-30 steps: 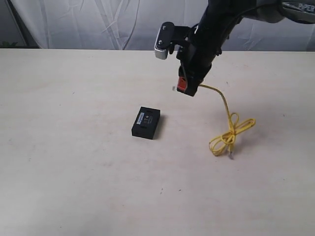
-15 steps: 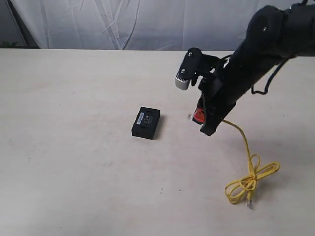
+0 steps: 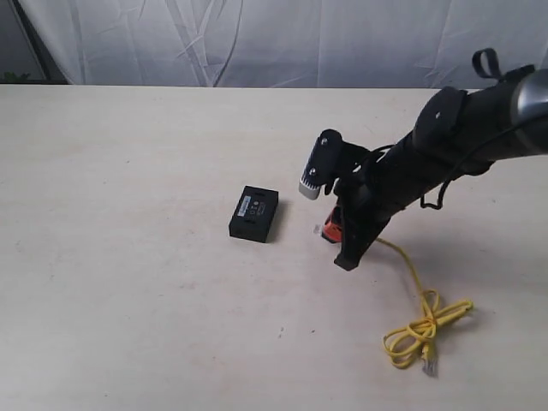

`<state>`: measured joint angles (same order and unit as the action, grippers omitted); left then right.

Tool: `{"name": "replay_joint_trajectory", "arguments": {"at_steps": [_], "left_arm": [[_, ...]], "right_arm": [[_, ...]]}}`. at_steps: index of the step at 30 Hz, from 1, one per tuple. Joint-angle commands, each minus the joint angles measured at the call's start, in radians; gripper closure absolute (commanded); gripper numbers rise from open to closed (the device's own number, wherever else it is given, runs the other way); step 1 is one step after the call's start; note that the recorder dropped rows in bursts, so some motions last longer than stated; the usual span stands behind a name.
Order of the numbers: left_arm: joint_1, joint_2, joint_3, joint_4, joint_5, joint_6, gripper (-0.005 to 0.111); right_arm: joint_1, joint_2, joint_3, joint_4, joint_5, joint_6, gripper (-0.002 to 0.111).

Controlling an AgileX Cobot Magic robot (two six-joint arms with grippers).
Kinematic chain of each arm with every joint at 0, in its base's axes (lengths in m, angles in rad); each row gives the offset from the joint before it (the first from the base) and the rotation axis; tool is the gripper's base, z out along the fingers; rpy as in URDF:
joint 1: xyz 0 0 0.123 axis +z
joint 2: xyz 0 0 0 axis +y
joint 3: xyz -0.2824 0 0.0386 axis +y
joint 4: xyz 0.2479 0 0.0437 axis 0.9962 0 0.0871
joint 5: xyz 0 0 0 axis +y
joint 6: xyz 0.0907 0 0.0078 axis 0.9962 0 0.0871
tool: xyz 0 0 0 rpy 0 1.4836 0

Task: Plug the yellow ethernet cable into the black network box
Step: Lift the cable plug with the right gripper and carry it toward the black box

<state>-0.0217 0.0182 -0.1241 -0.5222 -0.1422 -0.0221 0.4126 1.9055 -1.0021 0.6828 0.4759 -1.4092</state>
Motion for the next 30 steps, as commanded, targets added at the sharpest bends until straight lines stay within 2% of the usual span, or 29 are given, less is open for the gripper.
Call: {"name": "replay_joint_trajectory", "arguments": {"at_steps": [1, 7, 13, 16, 19, 25, 30], "left_arm": [[0.000, 0.146, -0.155, 0.201, 0.134, 0.002, 0.107], [0.000, 0.536, -0.367, 0.372, 0.382, 0.022, 0.107], [-0.001, 0.886, -0.526, 0.303, 0.525, 0.191, 0.107], [-0.015, 1.016, -0.581, 0.214, 0.534, 0.300, 0.107], [-0.080, 1.130, -0.624, 0.126, 0.525, 0.442, 0.107], [-0.187, 1.275, -0.626, 0.094, 0.478, 0.477, 0.107], [-0.210, 1.285, -0.626, 0.088, 0.458, 0.477, 0.107]], "right_arm": [[-0.004, 0.066, -0.042, 0.020, -0.015, 0.006, 0.109], [-0.004, 0.079, -0.101, 0.023, 0.047, 0.037, 0.109], [-0.004, 0.079, -0.110, -0.009, 0.071, 0.037, 0.109], [-0.004, 0.079, -0.110, -0.058, 0.077, 0.037, 0.109], [-0.004, 0.079, -0.110, -0.189, 0.150, 0.063, 0.109], [-0.004, 0.079, -0.110, -0.250, 0.139, 0.105, 0.109], [-0.004, 0.083, -0.110, -0.275, 0.135, 0.105, 0.109]]}}
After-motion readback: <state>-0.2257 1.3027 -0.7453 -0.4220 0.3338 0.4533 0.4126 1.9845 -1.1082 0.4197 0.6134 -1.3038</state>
